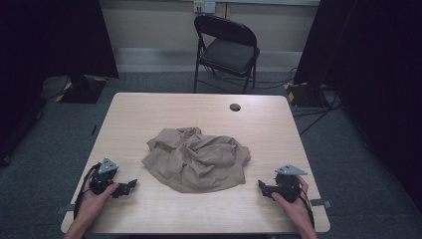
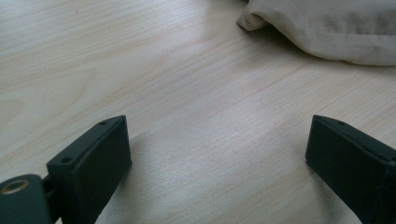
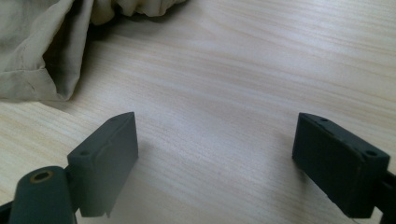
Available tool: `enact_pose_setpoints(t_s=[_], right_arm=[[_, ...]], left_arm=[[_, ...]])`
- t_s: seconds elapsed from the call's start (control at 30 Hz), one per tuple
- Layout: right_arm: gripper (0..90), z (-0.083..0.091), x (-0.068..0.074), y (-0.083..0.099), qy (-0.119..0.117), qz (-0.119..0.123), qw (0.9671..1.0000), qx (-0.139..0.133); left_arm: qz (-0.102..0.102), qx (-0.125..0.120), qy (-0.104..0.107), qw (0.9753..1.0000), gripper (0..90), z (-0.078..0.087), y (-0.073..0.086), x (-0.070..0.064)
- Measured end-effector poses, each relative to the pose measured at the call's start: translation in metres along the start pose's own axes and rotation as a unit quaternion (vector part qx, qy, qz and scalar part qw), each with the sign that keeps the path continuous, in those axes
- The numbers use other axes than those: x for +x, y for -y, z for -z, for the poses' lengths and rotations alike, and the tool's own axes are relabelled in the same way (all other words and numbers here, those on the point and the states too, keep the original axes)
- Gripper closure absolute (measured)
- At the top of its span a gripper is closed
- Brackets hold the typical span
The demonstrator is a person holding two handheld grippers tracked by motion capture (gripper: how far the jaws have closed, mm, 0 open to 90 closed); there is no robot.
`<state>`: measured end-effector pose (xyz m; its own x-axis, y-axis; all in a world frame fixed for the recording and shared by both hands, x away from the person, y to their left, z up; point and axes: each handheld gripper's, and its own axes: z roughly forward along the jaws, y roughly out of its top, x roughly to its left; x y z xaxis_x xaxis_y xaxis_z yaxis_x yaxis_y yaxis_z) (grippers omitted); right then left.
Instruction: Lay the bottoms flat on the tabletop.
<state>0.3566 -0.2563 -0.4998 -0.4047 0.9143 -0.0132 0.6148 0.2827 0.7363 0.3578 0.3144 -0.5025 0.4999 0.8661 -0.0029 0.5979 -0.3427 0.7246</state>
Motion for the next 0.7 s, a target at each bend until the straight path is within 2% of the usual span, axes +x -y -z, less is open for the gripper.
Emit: enact_pose_setpoints(t_s=[0.33,0.43,0.63,0.7], right_arm=[[13.6,0.0,0.0,0.0,0.0,-0.001,1.0,0.0],[13.7,0.001,0.002,-0.002,0.001,0.0,0.9999,0.012],[14.9,-0.001,0.01,-0.009,-0.027,0.017,0.999,0.03],[14.9,-0.001,0.011,-0.012,-0.037,0.019,0.9987,0.027]], left_arm=[[-0.001,0.0,-0.001,1.0,5.6,0.0,0.0,0.0],[-0.001,0.0,-0.001,1.0,5.6,0.0,0.0,0.0],[-0.001,0.0,0.0,1.0,5.4,0.0,0.0,0.0],[-0.001,0.0,0.0,1.0,5.3,0.0,0.0,0.0]])
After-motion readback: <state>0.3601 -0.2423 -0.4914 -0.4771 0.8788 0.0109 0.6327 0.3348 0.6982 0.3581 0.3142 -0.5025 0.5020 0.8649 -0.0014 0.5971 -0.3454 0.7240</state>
